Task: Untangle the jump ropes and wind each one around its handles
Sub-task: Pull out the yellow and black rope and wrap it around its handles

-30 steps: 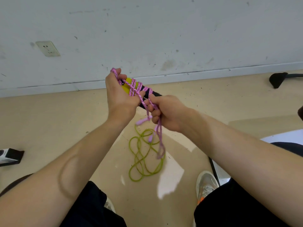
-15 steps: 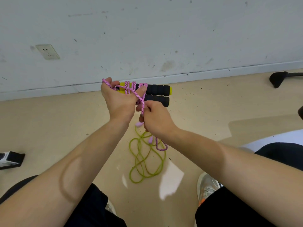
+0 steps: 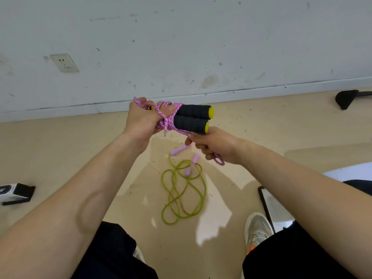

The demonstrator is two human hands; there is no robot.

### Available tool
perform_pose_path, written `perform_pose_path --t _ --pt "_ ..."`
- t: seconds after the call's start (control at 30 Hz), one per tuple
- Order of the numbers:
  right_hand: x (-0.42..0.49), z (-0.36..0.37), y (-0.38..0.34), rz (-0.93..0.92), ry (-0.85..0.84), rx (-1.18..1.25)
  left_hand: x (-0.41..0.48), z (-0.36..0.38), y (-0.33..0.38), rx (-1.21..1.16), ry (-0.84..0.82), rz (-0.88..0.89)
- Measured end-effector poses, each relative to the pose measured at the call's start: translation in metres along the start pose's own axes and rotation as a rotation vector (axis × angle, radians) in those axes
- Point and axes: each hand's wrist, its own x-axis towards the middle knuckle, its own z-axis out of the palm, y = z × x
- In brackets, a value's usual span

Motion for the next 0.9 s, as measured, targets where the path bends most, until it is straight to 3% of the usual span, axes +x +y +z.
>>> perform_pose_path --t 0.2,0.3,0.5,0.73,0.9 --pt "-0.001 -0.043 -0.009 0.074 -0.013 -0.015 -0.01 -0.001 0.012 0.211 -0.209 0.076" --pt "0.0 -0.047 -0.013 0.079 -0.022 -0.013 -0.014 0.0 0.012 0.276 -0.225 0.119" --pt "-0.004 -0.043 -0.02 0.083 0.066 0.036 -0.008 -0.004 0.014 0.087 -0.057 0.1" --pt "-0.004 -0.034 -0.029 0.074 0.137 0.292 0.001 -0.006 0.008 0.054 0.153 0.139" --pt "-0.007 -0.027 -0.034 0.02 0.265 0.17 0.003 -0.008 0.004 0.138 0.209 0.194"
